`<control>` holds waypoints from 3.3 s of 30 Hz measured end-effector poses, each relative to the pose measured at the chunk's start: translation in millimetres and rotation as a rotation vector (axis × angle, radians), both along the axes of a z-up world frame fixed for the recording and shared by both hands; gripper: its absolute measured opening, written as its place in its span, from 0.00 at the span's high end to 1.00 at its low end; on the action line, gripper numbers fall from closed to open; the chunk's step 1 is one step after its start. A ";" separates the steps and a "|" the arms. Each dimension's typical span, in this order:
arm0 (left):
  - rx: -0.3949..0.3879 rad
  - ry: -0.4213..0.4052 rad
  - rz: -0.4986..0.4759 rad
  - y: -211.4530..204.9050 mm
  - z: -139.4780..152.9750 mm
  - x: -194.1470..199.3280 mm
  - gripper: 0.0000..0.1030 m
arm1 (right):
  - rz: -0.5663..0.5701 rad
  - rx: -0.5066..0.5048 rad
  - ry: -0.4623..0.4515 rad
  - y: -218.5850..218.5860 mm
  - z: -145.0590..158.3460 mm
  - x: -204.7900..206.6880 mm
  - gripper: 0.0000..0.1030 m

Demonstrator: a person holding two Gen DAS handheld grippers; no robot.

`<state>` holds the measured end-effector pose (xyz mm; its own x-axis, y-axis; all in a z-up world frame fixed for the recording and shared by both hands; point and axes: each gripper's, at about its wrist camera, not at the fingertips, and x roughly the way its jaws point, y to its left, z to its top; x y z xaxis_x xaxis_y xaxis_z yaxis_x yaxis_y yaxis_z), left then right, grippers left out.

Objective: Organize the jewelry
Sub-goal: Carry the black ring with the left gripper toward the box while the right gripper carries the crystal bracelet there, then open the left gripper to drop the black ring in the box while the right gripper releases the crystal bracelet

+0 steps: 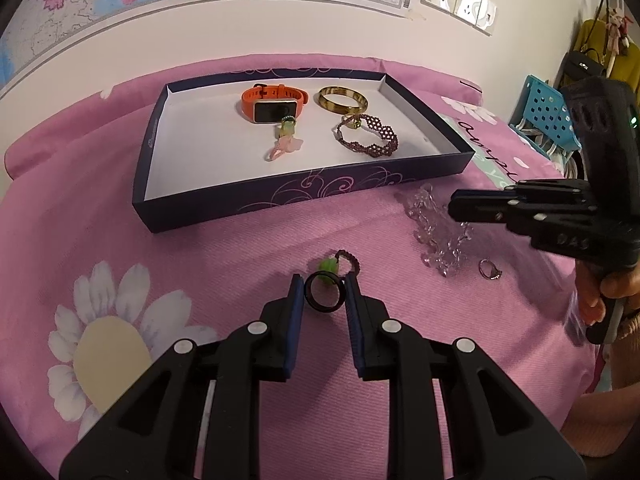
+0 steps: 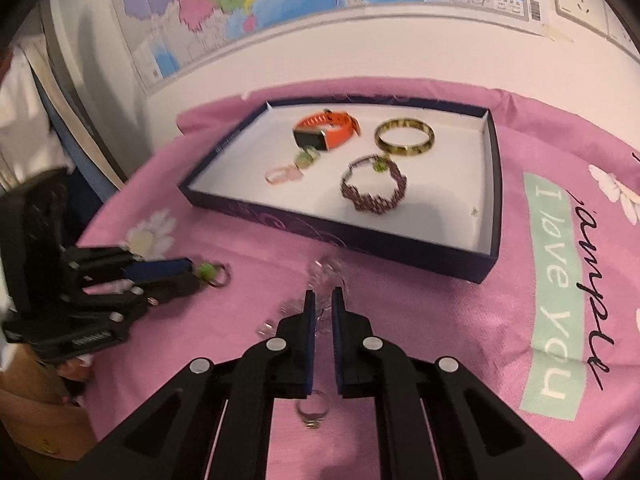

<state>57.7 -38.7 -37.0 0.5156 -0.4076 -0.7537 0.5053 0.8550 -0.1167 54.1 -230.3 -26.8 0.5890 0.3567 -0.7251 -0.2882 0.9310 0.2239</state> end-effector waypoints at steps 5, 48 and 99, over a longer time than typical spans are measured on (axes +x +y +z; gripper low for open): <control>-0.002 -0.013 0.005 0.5 5.4 -2.8 0.79 | 0.015 0.049 -0.024 0.1 15.2 -5.0 0.94; -0.041 -0.122 0.023 -10.5 51.1 23.2 0.79 | 0.046 0.096 -0.178 6.3 74.9 12.1 0.94; -0.018 -0.051 0.059 -28.1 31.2 83.2 0.79 | 0.020 0.096 -0.142 10.5 57.7 77.1 0.94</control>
<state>140.9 -66.8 -5.8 0.5765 -0.3888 -0.7187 0.4598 0.8814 -0.1080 131.2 -219.7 30.9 0.6754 0.4329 -0.5970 -0.3412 0.9011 0.2675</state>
